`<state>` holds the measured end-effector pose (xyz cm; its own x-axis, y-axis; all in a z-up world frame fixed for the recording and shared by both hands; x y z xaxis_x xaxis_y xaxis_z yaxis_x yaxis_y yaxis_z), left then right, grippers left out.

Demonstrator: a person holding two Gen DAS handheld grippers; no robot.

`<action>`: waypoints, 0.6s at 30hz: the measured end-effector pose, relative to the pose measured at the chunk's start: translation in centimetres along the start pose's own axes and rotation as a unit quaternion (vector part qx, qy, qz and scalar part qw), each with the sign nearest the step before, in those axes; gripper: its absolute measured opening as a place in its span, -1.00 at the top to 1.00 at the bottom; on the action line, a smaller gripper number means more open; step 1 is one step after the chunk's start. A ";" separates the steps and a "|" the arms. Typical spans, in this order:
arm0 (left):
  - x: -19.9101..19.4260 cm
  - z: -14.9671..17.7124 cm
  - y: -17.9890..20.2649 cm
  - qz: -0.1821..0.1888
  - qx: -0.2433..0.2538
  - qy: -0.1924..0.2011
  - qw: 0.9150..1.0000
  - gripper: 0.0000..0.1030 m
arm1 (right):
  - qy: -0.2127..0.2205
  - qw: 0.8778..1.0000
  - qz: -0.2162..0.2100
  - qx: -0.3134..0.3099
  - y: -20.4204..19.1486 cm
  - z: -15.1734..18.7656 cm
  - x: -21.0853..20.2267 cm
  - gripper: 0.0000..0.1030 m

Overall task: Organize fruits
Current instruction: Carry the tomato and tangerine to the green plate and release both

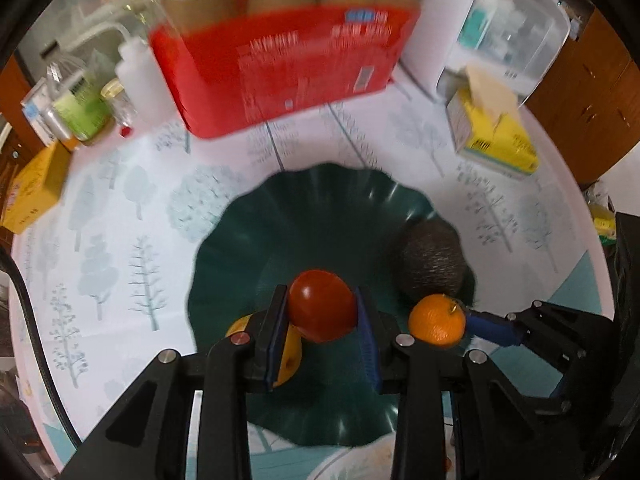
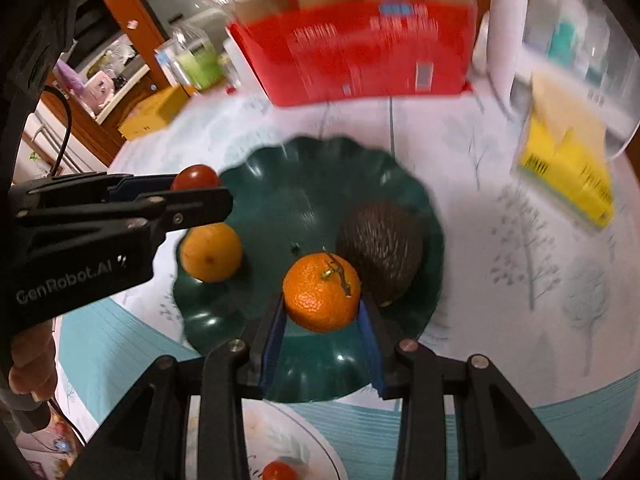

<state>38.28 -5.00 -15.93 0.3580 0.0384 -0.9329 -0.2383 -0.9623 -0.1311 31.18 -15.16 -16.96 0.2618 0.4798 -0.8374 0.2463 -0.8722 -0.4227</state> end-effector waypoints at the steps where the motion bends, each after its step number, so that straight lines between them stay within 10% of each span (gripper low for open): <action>1: 0.8 0.0 0.2 0.000 0.003 -0.005 1.000 0.40 | -0.005 1.000 -0.004 0.004 0.3 0.2 0.8 0.29; 15: 5.8 0.4 0.4 -0.012 0.019 -0.019 1.000 0.35 | -0.003 1.000 -0.012 -0.010 0.1 0.6 3.7 0.24; 18: 5.5 0.4 0.5 -0.012 0.019 -0.011 1.000 -0.27 | 0.002 1.000 -0.014 -0.005 -0.1 0.7 3.6 0.17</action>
<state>39.76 -5.14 -21.23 0.3443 0.0673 -0.9364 -0.2643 -0.9502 -0.1654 31.49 -13.42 -20.18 0.2593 0.5038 -0.8240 0.2633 -0.8577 -0.4416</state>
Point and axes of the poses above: each gripper's, at about its wrist camera, not at the fingertips, and x roughly the way its jaws point, y to its right, z to its underside, the point moved 6 cm from there along x, roughly the way its jaws point, and after that the axes turned 14 degrees about -z, right-handed, at the moved point
